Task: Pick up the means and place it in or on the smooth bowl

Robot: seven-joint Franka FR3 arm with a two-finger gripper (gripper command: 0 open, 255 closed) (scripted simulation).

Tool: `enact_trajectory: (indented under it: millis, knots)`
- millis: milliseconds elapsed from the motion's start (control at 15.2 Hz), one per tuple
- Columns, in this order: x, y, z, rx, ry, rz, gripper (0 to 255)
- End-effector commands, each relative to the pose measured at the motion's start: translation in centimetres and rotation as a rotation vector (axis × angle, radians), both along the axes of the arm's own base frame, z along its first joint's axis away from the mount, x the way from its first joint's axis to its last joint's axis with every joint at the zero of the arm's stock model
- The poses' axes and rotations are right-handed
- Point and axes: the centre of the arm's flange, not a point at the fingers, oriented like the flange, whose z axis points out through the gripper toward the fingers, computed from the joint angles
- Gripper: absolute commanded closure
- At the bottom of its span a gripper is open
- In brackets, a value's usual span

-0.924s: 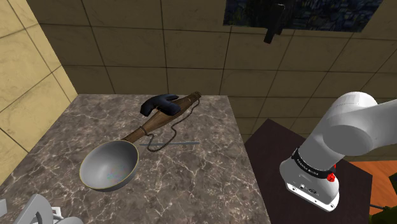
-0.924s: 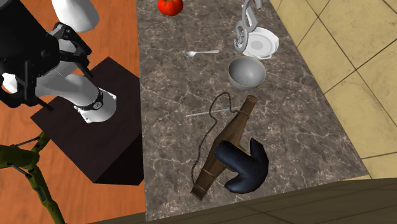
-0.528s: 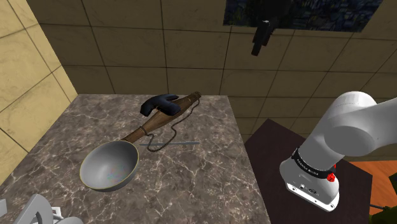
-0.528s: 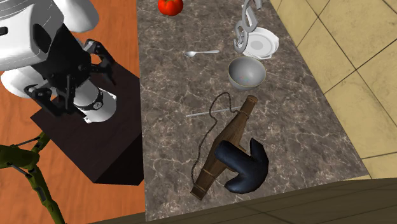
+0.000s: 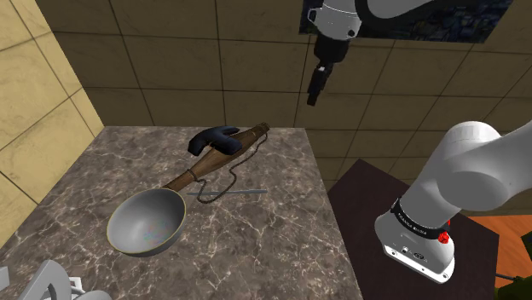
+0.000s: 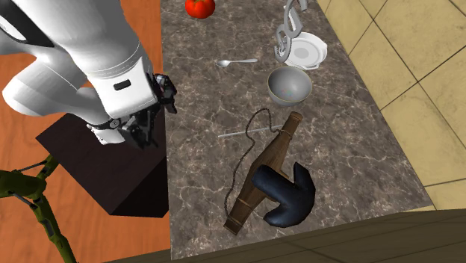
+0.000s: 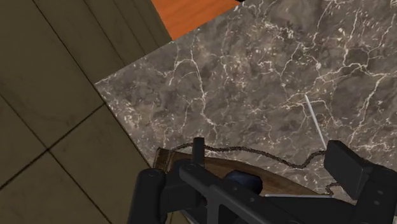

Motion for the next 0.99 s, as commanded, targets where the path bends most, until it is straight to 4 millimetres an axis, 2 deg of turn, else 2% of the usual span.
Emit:
enact_trajectory:
  millis: [0, 924]
  knots:
    - [0.9, 1.6, -1.9, 0.005, -0.002, 0.04, 0]
    - [5.6, 11.8, -15.8, 0.035, -0.008, 0.311, 0]
